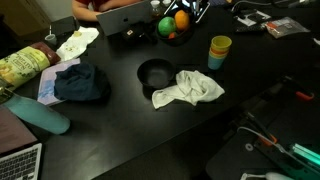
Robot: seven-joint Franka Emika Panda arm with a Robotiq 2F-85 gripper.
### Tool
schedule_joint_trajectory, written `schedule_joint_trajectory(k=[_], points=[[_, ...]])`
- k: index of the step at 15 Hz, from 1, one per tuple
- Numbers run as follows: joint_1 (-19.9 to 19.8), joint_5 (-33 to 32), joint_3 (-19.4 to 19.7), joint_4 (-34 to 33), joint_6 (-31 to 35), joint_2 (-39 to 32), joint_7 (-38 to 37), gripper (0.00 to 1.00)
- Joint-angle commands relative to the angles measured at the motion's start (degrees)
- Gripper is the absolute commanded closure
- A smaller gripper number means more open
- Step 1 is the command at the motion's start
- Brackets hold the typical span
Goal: Pour the contents from the right bowl to the left bowl
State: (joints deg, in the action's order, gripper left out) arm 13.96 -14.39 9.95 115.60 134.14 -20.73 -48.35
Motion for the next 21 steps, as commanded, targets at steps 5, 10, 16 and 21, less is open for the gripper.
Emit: schedule_joint_trajectory(k=[5, 10, 16, 21], points=[[2.25, -7.67, -4.86, -1.43, -5.58, 0.78, -3.07, 0.98], [5.92, -22.85, -5.16, -4.49, -15.64, 1.35, -9.55, 0.98], [6.08, -30.1, -10.33, -9.37, -26.49, -1.66, -10.13, 0.98], [6.71, -31.9, -13.72, -10.32, -28.78, -4.18, -9.83, 0.98]])
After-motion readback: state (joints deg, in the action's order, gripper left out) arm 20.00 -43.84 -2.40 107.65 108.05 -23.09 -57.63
